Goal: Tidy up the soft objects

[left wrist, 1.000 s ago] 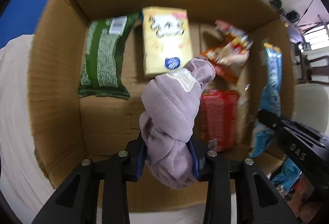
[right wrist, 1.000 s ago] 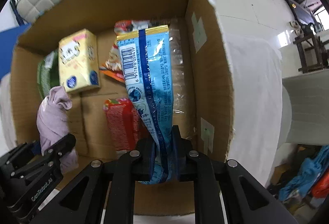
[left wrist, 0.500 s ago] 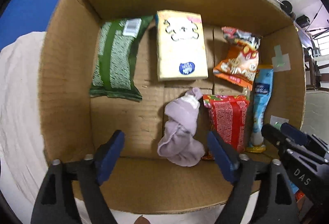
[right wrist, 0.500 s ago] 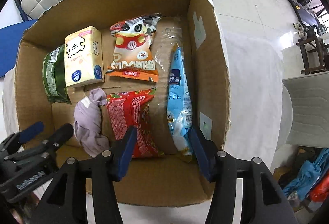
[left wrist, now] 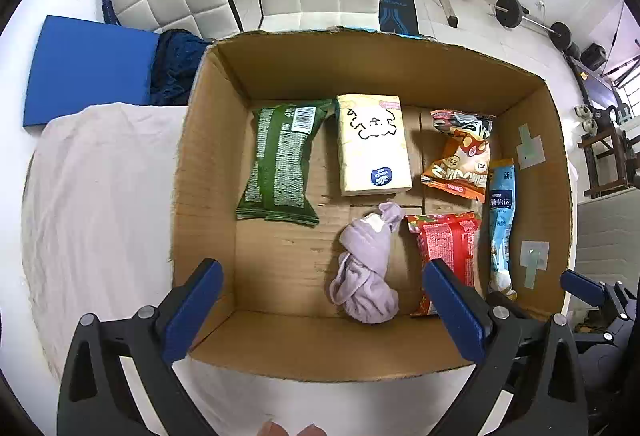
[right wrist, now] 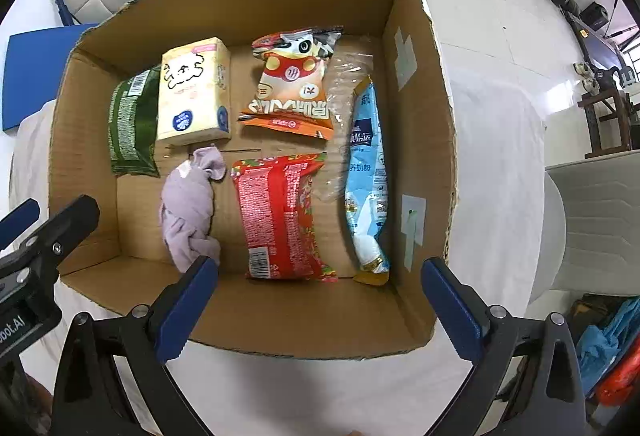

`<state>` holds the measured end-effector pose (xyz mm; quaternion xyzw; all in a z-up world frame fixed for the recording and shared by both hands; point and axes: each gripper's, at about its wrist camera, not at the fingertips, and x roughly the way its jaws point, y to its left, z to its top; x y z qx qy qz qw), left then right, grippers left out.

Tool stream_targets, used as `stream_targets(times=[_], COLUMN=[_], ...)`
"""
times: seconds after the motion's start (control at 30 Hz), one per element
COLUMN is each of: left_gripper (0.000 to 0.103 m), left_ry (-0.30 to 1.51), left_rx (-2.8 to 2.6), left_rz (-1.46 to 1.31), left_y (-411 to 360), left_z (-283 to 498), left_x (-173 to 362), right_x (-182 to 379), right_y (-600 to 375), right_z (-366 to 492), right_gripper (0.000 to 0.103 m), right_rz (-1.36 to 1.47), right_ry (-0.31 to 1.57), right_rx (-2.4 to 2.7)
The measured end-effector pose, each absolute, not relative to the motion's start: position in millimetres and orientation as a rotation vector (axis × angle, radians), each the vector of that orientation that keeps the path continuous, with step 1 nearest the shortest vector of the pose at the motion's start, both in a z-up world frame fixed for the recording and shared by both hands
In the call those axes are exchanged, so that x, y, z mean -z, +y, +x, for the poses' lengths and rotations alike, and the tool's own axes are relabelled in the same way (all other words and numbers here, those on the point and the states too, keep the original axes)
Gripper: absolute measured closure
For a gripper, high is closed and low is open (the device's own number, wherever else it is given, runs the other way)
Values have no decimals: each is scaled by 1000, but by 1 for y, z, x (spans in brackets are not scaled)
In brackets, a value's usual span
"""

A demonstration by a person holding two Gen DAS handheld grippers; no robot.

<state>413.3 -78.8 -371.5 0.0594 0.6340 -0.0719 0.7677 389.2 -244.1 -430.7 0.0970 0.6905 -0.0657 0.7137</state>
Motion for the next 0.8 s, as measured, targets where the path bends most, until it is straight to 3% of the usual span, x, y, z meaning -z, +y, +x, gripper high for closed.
stream_targets(times=[0.5,0.8], left_gripper=[0,0], left_ry=[1363,1223], left_rx=[151,165], left_rz=[80,94], left_y=[-63,-57], left_z=[396,343], left_x=[358,286], right_x=[403,325], right_y=[-237,-230], right_z=[374,318], right_gripper=[0,0], right_rz=[217,222], right_ry=[1485,1335], right_rx=[148,108])
